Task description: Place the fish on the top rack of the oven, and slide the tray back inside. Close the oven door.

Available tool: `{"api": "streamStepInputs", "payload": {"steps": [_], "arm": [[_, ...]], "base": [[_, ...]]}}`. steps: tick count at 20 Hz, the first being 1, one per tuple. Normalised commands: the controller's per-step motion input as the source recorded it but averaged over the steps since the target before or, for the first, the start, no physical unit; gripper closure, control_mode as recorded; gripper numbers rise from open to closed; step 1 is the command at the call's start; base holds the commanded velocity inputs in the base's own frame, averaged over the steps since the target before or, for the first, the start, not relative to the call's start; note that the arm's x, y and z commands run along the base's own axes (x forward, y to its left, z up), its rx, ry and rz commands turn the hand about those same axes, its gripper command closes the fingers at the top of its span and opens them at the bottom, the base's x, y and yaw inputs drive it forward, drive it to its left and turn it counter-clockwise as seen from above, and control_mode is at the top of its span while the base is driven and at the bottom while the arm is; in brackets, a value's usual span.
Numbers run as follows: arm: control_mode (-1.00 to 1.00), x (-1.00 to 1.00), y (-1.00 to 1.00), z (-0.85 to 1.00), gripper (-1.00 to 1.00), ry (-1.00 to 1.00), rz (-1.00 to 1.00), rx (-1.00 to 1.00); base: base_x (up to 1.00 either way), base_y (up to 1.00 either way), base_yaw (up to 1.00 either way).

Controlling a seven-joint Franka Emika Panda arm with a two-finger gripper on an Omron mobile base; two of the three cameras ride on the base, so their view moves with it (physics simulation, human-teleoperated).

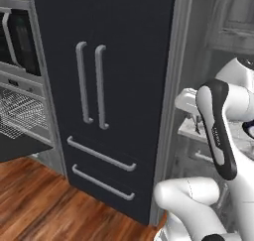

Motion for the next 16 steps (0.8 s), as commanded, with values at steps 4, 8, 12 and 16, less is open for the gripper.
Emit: {"api": "streamStepInputs", "payload": {"steps": [4,8,12,16], "arm": [[1.00,0.00,0.00,0.00,1.00,0.00,0.00,0.00],[1.00,0.00,0.00,0.00,1.00,0.00,0.00,0.00],[1.00,0.00,0.00,0.00,1.00,0.00,0.00,0.00],[1.00,0.00,0.00,0.00,1.00,0.00,0.00,0.00]], "base": [[0.07,0.87,0.56],[0.45,0.91,0.43],[0.77,0.75,0.33],[0.94,0.44,0.27]]}}
